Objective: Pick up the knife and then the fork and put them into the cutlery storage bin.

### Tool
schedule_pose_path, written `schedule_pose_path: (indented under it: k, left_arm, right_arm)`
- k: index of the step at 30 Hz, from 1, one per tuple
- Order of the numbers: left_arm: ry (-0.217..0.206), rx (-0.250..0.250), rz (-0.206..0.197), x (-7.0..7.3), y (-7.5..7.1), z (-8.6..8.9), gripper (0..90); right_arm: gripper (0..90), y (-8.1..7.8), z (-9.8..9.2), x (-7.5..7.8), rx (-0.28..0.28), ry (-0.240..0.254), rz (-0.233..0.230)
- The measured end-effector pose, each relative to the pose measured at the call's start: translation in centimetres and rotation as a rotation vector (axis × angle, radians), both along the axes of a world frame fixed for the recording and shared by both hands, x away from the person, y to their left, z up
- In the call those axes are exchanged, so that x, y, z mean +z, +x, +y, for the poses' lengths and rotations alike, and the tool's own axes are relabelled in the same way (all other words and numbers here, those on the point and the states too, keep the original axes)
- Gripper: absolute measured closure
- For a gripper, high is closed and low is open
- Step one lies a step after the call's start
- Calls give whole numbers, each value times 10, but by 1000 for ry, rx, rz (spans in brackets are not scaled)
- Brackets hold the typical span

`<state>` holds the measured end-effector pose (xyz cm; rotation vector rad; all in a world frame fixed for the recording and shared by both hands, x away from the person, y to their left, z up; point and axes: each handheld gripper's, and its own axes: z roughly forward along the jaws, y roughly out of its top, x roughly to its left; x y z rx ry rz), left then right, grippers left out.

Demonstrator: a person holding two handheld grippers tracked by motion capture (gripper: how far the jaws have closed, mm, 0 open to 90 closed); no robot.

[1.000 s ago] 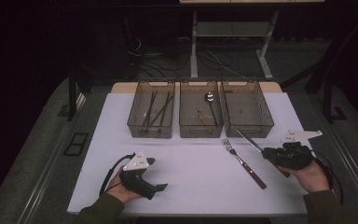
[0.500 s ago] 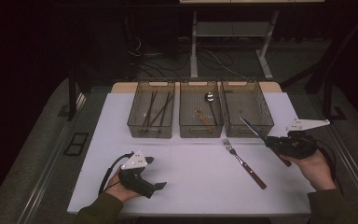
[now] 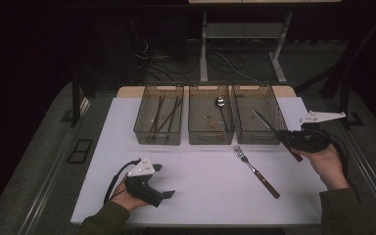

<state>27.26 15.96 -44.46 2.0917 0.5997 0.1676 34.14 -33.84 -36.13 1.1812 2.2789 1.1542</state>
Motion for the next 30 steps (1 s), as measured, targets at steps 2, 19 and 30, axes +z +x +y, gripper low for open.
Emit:
schedule_pose_path:
  k: [2,19,30]
  left_arm:
    - [-1,0,-1,0,-1,0,0]
    - [-6,-1,0,0,-1,-1,0]
    - [-8,-2,-1,0,-2,-1,0]
  right_arm:
    - [777,5,0,2,-3,6,-8]
    - [777,58,11,24,-48,-20,-15]
    - [776,96,17,14,-87,-57,-5]
